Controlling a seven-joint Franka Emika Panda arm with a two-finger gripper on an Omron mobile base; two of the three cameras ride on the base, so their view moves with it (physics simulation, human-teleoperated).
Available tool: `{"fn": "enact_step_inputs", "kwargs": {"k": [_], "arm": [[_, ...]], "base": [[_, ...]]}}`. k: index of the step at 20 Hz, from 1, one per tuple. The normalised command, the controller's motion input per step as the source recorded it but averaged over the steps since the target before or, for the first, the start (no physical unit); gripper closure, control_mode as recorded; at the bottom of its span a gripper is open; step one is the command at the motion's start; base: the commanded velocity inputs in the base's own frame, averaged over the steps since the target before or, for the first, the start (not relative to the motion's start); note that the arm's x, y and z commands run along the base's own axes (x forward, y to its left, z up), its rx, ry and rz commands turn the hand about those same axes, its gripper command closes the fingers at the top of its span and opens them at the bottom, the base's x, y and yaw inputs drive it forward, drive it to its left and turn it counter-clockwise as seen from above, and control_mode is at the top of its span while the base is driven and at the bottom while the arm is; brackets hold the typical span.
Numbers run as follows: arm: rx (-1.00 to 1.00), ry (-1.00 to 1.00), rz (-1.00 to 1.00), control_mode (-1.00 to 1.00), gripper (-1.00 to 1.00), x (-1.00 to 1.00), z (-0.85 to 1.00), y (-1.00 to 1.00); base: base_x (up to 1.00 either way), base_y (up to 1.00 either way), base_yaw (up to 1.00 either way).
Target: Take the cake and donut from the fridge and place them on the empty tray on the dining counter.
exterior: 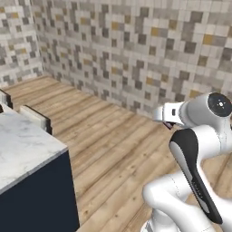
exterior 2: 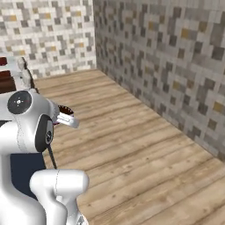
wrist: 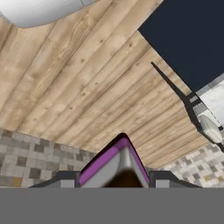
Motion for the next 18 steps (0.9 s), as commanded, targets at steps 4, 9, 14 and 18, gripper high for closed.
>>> {"fn": "enact_step_inputs", "kwargs": {"k": [4, 9, 14, 18], "arm": [[0.00, 0.00, 0.00, 1.00, 1.00, 0.00, 0.00, 0.00], [0.00, 0.00, 0.00, 1.00, 1.00, 0.00, 0.00, 0.00], [0.00, 0.00, 0.00, 1.00, 1.00, 0.00, 0.00, 0.00], [0.00, 0.00, 0.00, 1.00, 1.00, 0.00, 0.00, 0.00]], "base": [[0.55, -0.55, 0.40], [0.66, -0.56, 0.40], [0.79, -0.52, 0.39], [0.89, -0.44, 0.38]]}}
